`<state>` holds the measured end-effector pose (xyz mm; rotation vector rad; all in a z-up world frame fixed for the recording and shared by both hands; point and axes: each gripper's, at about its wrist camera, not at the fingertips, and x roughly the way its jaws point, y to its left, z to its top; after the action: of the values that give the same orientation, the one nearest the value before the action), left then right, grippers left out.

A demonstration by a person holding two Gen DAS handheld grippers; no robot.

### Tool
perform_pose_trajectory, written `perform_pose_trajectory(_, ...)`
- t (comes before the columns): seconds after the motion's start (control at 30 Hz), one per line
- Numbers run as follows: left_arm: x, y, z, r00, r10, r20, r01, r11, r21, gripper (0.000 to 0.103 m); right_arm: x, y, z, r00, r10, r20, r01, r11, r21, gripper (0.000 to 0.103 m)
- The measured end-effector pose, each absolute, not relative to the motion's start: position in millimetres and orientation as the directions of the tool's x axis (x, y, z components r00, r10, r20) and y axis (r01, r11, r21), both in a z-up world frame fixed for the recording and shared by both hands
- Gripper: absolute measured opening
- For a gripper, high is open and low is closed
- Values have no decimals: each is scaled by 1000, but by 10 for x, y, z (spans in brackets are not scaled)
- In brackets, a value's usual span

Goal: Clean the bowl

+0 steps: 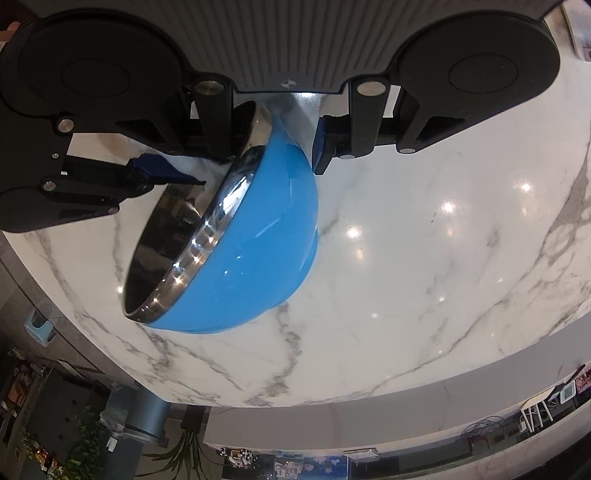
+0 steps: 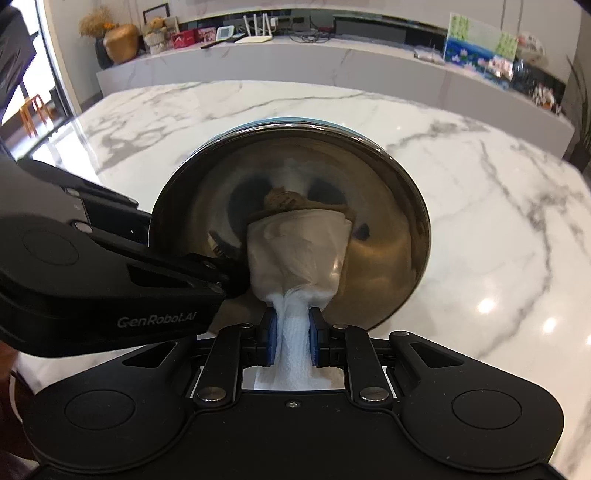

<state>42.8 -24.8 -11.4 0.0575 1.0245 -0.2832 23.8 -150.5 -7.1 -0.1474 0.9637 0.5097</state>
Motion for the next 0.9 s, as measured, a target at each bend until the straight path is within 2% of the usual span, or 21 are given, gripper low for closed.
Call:
perform_pose_trajectory(0.3, 433, -280, -101, 466, -206, -860, 295, 953, -68, 20, 321, -1428, -94, 498, 296, -815, -517, 856, -5, 14)
perform_pose_trajectory(0.53, 414, -302, -73, 468, -189, -863, 317, 948, -35, 20, 209, -1373, -99, 597, 192, -779, -513, 837, -188, 14)
perform_pose_trajectory(0.73, 404, -296, -72, 480, -183, -858, 308, 951, -31, 20, 213, -1398, -113, 588, 206, -782, -512, 843, -163, 14)
perform_pose_trajectory(0.9, 432, -262, -110, 485, -208, -849, 275, 958, -77, 28, 215, -1426, -130, 562, 225, -796, -505, 855, -115, 14)
